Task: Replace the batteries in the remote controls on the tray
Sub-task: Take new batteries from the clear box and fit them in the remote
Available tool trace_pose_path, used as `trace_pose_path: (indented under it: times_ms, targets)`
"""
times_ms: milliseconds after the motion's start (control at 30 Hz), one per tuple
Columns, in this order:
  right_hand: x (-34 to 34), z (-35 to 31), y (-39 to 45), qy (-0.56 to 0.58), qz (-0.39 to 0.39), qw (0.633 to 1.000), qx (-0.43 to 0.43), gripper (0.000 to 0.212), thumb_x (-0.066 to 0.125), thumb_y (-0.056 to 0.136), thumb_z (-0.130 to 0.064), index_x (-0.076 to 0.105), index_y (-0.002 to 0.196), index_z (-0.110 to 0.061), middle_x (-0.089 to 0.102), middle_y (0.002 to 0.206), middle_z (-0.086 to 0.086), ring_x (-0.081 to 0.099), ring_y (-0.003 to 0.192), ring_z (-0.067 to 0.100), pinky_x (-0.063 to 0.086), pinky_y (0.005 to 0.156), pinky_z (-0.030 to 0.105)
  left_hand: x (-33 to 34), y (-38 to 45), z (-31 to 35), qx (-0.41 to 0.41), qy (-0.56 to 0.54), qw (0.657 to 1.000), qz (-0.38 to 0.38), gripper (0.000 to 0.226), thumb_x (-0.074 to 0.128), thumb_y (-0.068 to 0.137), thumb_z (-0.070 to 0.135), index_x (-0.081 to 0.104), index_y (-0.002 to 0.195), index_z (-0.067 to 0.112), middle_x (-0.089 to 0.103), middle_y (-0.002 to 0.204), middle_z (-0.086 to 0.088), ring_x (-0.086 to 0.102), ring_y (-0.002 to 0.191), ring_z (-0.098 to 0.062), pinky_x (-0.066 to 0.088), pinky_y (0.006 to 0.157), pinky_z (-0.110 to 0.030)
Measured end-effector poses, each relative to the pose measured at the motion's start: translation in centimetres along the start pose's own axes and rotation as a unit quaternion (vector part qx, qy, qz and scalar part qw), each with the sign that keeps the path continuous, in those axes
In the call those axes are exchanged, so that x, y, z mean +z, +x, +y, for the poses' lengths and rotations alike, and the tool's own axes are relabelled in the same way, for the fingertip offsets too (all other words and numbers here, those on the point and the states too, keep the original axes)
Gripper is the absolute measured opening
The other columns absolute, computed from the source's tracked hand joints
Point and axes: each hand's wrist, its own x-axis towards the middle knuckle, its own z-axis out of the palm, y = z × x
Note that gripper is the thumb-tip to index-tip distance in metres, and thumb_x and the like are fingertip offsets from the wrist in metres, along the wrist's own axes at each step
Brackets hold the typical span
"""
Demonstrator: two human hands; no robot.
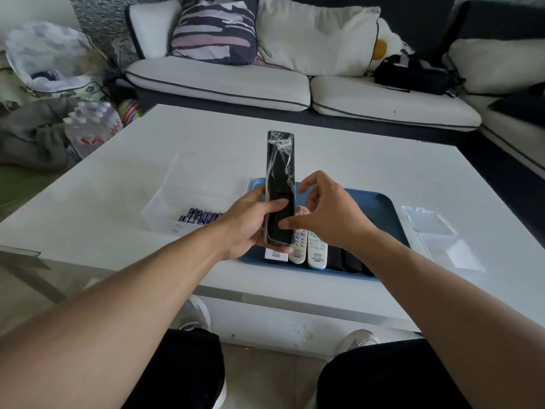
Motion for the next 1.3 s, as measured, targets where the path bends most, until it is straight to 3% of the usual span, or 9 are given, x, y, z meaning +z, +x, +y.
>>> trace_pose_path:
  times_ms: [167, 300, 433, 567, 767, 900, 1000, 1133, 1300]
  targets:
    - [-0.2, 0.0, -0.4, -0.041, -0.001, 0.999, -0.021, 0.05, 0.088, 0.067, -0.047, 0.055, 0.101, -0.029, 0.055, 0.079, -0.01, 0.048, 0.062, 0.004, 0.039, 0.056, 0.015, 0.3, 0.2, 0.1, -0.002, -0.019, 0.999, 0.044, 0.022, 0.054, 0.102, 0.018, 0.059, 0.123, 0.013, 0.076, 0.096, -0.011, 0.073, 0.079, -0.031, 0.061, 0.062, -0.049]
    - [0.1, -0.7, -1.2, -0.11, -0.067, 0.986, -0.101, 0.063, 0.083, 0.062, -0.062, 0.061, 0.117, -0.041, 0.055, 0.107, -0.017, 0.057, 0.091, 0.005, 0.048, 0.075, 0.024, -0.1, 0.4, 0.3, -0.042, -0.046, 0.996, 0.066, 0.04, 0.05, 0.104, 0.031, 0.062, 0.126, 0.0, 0.076, 0.1, -0.013, 0.073, 0.089, -0.034, 0.059, 0.087, -0.051]
    - [1.1, -0.9, -1.6, -0.265, -0.007, 0.941, -0.21, 0.05, 0.075, 0.082, -0.045, 0.059, 0.129, -0.036, 0.057, 0.113, -0.011, 0.054, 0.103, 0.011, 0.051, 0.072, 0.033, -0.1, 0.0, 0.2, -0.07, -0.059, 0.993, 0.073, 0.038, 0.05, 0.105, 0.035, 0.065, 0.114, 0.002, 0.076, 0.095, -0.017, 0.075, 0.085, -0.033, 0.063, 0.065, -0.039]
    - [2.3, -0.9, -1.0, -0.265, 0.027, 0.935, -0.233, 0.04, 0.067, 0.085, -0.02, 0.062, 0.124, -0.027, 0.055, 0.097, -0.003, 0.056, 0.087, 0.019, 0.043, 0.063, 0.03, 0.0, 0.3, 0.1, -0.063, -0.136, 0.984, 0.101, 0.034, 0.044, 0.107, 0.03, 0.063, 0.114, 0.003, 0.073, 0.092, -0.018, 0.073, 0.077, -0.031, 0.061, 0.061, -0.039]
    - [3.8, -1.3, -1.3, -0.256, 0.052, 0.927, -0.27, 0.041, 0.059, 0.09, -0.025, 0.053, 0.13, -0.023, 0.064, 0.101, -0.003, 0.06, 0.094, 0.021, 0.045, 0.062, 0.032, -0.1, 0.7, 0.9, -0.028, -0.145, 0.977, 0.151, 0.03, 0.069, 0.095, 0.032, 0.065, 0.119, 0.015, 0.059, 0.069, -0.003, 0.058, 0.049, -0.016, 0.052, 0.048, -0.025]
    - [3.7, -0.9, -0.8, -0.299, 0.069, 0.9, -0.31, 0.032, 0.078, 0.081, -0.031, 0.064, 0.109, -0.024, 0.059, 0.084, -0.006, 0.061, 0.077, 0.02, 0.035, 0.05, 0.027, -0.5, 0.9, 0.5, -0.052, -0.08, 0.988, 0.12, 0.032, 0.076, 0.087, 0.039, 0.059, 0.073, 0.015, 0.053, 0.054, 0.003, 0.055, 0.048, -0.013, 0.049, 0.055, -0.026]
    - [3.1, -0.3, -0.3, -0.324, 0.059, 0.89, -0.316, 0.044, 0.088, 0.07, -0.029, 0.07, 0.11, -0.027, 0.06, 0.082, -0.006, 0.061, 0.076, 0.02, 0.034, 0.054, 0.025, -0.7, 0.8, 0.5, -0.038, -0.128, 0.98, 0.145, 0.038, 0.068, 0.092, 0.045, 0.066, 0.087, 0.007, 0.066, 0.062, -0.003, 0.065, 0.055, -0.018, 0.056, 0.06, -0.033]
    - [2.6, 0.1, 0.2, -0.316, 0.102, 0.878, -0.345, 0.029, 0.086, 0.073, -0.025, 0.076, 0.101, -0.025, 0.06, 0.078, -0.003, 0.059, 0.069, 0.021, 0.035, 0.054, 0.025, -1.3, 0.8, 0.2, -0.047, -0.146, 0.973, 0.173, 0.029, 0.054, 0.104, 0.02, 0.062, 0.119, -0.003, 0.073, 0.101, -0.021, 0.075, 0.076, -0.031, 0.063, 0.069, -0.046]
    - [3.0, 0.7, 0.6, -0.308, 0.115, 0.884, -0.331, 0.019, 0.077, 0.076, -0.024, 0.077, 0.095, -0.025, 0.067, 0.089, -0.004, 0.062, 0.076, 0.02, 0.048, 0.055, 0.028, -1.2, 0.4, -0.2, -0.07, -0.073, 0.981, 0.164, 0.025, 0.055, 0.102, 0.018, 0.064, 0.116, 0.0, 0.075, 0.089, -0.018, 0.074, 0.09, -0.039, 0.061, 0.08, -0.049]
